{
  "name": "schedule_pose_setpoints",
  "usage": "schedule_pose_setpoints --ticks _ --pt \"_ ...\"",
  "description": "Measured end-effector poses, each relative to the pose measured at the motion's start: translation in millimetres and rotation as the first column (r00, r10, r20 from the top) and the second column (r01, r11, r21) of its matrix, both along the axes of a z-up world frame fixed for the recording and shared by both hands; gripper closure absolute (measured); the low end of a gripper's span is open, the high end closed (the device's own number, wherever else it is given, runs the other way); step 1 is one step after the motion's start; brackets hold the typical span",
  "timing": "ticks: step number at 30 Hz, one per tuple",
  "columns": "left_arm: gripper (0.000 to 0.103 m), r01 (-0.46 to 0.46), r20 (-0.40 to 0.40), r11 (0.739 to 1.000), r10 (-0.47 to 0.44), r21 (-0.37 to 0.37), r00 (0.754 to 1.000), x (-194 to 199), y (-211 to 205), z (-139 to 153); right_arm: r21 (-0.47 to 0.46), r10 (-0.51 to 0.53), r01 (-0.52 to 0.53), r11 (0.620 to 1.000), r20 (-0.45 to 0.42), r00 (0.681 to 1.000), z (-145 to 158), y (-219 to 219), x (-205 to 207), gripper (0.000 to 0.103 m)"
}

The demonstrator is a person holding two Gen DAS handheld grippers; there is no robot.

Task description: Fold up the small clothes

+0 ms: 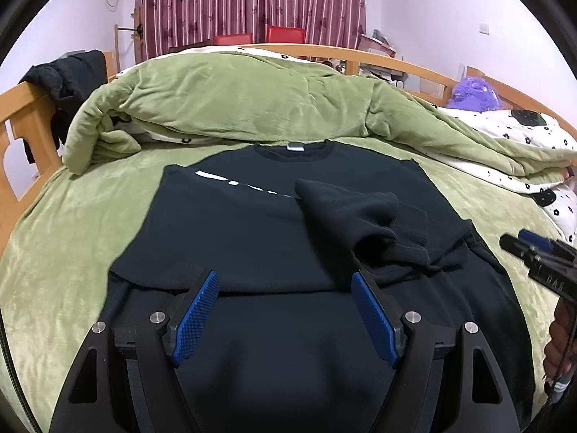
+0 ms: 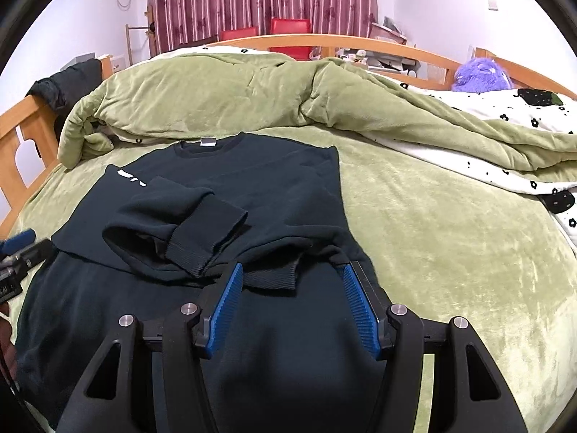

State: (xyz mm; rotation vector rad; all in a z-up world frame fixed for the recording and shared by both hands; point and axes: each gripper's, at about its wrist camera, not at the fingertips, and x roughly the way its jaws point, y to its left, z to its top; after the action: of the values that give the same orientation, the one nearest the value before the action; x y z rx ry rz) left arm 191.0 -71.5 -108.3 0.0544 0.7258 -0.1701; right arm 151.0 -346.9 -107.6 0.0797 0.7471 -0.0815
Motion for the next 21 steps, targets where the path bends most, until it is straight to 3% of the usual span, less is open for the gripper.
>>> schedule_pose_setpoints --ticks 4,12,17,21 --pt "0.028 0.030 -0.024 1.000 -0.030 0.004 0.999 1.6 -18.4 -2.9 0.013 -0.019 0.019 1.000 0.023 1.000 6.1 -11.9 -1.2 0.045" --pt "0.028 0.087 0.011 0.995 -0.087 -0.050 0.996 14.4 -82.6 3.9 -0.006 -0.062 0.062 0.998 0.048 0.997 4.0 -45.3 -6.2 0.045" --pt "0.028 0.154 -0.016 0.988 -0.155 -0.026 0.988 29.5 -125.1 -9.3 -0.003 -0.110 0.110 0.994 0.037 0.993 -7.3 -76.7 -10.3 0.045" --pt "0.028 0.158 -0.057 0.987 -0.160 -0.037 0.986 49.1 -144.2 -27.4 -0.010 -0.144 0.145 0.989 0.023 0.989 -20.2 -101.1 -14.9 0.045"
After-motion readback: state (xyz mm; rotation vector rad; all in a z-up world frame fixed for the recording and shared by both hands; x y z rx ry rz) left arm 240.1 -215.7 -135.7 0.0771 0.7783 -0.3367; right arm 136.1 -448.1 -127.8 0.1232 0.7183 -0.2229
